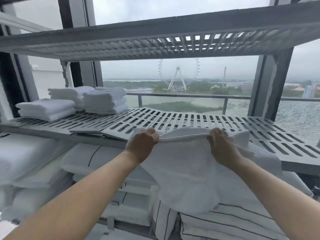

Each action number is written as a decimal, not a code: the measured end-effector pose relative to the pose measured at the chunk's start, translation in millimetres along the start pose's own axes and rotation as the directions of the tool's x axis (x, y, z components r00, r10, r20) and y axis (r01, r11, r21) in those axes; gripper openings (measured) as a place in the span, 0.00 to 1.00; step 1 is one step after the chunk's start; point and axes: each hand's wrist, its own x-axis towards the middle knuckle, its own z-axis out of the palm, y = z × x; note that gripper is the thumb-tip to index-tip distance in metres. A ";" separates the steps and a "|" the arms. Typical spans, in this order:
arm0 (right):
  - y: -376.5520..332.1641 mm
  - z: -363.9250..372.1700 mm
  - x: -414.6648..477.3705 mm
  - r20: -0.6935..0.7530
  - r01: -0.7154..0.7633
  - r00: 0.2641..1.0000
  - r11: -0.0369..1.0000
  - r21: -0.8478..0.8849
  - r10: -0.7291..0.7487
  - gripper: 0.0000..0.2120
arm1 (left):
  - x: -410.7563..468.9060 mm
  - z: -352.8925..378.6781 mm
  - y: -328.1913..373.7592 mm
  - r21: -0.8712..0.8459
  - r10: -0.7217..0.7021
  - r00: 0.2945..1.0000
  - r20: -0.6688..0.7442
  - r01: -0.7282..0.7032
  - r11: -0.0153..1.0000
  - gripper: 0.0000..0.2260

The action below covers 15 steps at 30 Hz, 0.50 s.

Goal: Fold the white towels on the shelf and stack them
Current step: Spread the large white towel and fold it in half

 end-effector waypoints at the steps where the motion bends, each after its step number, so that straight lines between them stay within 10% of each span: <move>1: -13.1 0.6 -0.3 -0.057 0.030 0.998 0.999 -0.013 -0.030 0.10 | -7.3 -8.9 -6.2 0.008 -0.006 1.000 -0.009 0.006 1.000 0.05; 15: -101.8 -6.5 0.7 -0.280 0.196 0.921 0.945 -0.262 -0.269 0.13 | -71.7 -77.2 -24.9 0.251 -0.298 0.954 -0.012 0.292 0.923 0.16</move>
